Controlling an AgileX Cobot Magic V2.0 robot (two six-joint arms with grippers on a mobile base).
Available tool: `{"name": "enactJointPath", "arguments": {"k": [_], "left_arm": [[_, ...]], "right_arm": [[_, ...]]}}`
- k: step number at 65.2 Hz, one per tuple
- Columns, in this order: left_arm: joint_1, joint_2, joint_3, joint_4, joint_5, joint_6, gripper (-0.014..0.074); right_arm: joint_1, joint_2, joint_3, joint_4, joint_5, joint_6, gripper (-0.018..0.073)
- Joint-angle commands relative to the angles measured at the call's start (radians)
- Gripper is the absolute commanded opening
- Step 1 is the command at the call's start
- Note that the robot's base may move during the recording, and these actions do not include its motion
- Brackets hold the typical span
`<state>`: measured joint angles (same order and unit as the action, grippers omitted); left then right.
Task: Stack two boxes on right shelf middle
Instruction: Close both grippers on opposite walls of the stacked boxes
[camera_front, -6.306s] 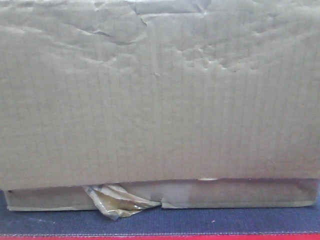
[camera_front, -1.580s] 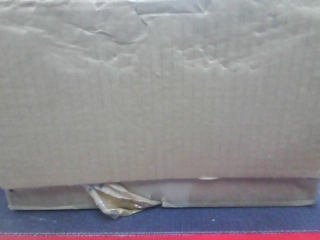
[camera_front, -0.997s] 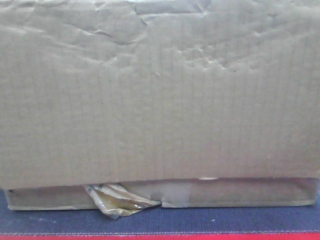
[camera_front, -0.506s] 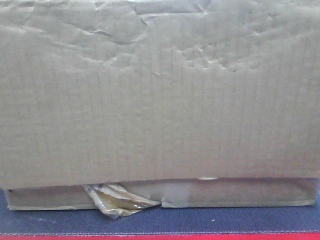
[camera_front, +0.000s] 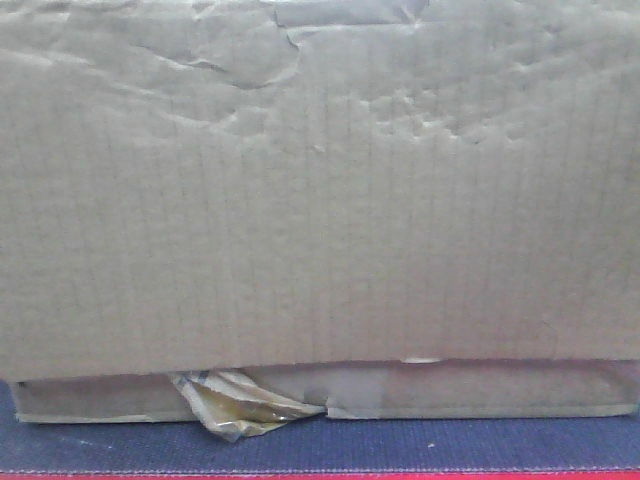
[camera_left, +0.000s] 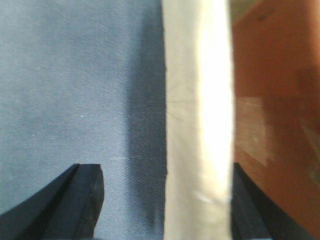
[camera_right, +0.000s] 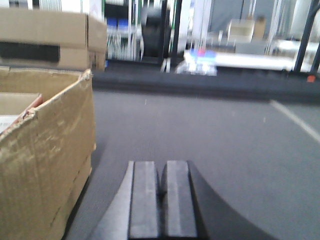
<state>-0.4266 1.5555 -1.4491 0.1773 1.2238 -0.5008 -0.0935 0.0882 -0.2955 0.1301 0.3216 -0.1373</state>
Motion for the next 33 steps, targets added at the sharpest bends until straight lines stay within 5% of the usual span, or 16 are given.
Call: {"name": "enactJointPath", "arguments": {"k": [1, 18, 33], "left_arm": [[0.003, -0.012, -0.007, 0.001, -0.003, 0.001, 0.0360], [0.003, -0.012, -0.007, 0.001, -0.003, 0.003, 0.0360], [0.003, -0.012, -0.007, 0.001, -0.003, 0.003, 0.0360]], "right_arm": [[-0.004, 0.108, -0.123, -0.003, 0.172, 0.014, -0.0163], [-0.004, 0.548, -0.461, 0.001, 0.577, 0.058, -0.0163], [-0.004, 0.807, -0.588, 0.051, 0.626, 0.058, -0.0163]]}}
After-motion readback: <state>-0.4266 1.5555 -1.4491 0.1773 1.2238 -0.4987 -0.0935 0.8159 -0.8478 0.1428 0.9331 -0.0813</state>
